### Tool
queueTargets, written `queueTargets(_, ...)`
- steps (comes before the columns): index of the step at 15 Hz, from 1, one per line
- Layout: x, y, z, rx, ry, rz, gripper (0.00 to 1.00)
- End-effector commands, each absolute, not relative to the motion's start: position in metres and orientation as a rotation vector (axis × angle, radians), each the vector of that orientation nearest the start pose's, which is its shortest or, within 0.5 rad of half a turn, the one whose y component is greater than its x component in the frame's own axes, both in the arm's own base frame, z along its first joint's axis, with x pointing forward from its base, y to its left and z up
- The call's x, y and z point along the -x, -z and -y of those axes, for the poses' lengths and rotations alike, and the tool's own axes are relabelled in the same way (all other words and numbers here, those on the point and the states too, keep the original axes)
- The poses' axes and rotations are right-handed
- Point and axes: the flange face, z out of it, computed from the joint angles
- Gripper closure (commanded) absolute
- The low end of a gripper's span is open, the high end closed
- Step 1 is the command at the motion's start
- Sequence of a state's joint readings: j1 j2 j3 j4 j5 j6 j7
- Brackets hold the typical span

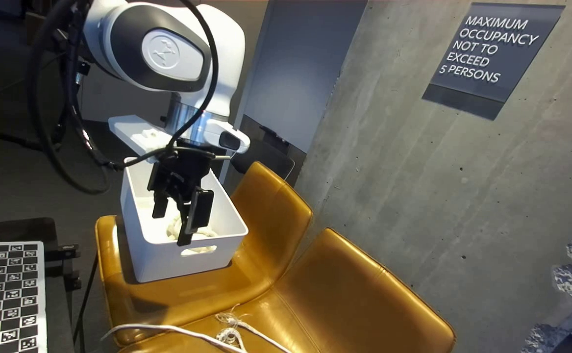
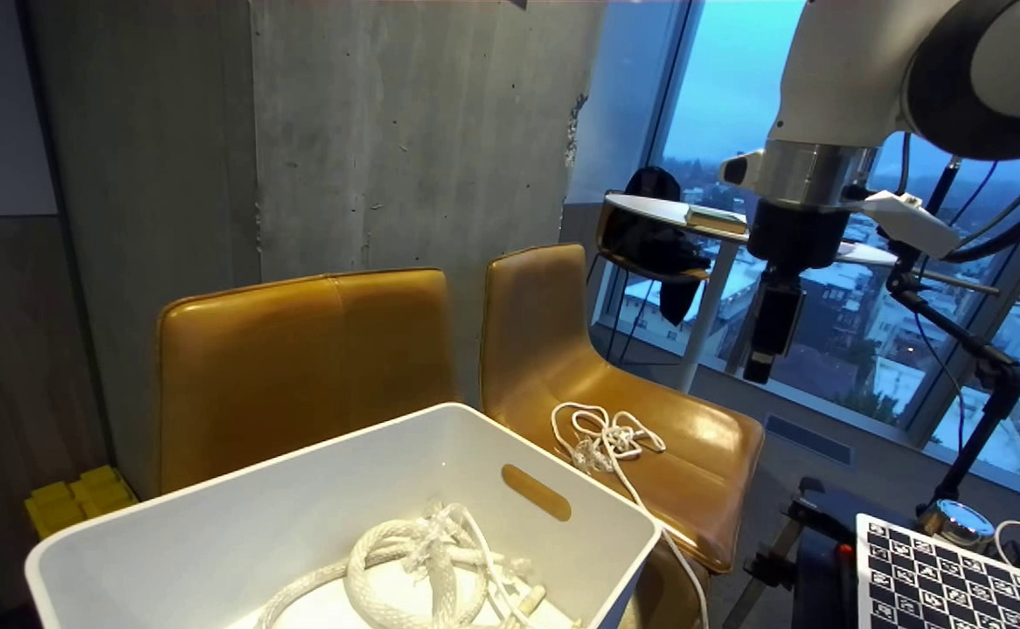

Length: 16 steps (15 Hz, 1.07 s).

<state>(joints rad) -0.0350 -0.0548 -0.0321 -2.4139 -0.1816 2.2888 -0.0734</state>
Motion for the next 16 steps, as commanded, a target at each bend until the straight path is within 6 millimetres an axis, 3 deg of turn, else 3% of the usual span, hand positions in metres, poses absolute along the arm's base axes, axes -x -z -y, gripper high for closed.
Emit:
queueTargets(1,-0.466,-0.325,0.066,3.259,-0.107,0.243,0.0)
queueTargets(7,-0.491,-0.319,0.128,3.264,-0.115,0.262,0.0)
queueTargets(12,-0.53,-0.317,0.173,3.274,-0.114,0.369,0.0)
queueTargets(16,-0.565,-0.294,0.2,3.271,-0.122,0.49,0.0)
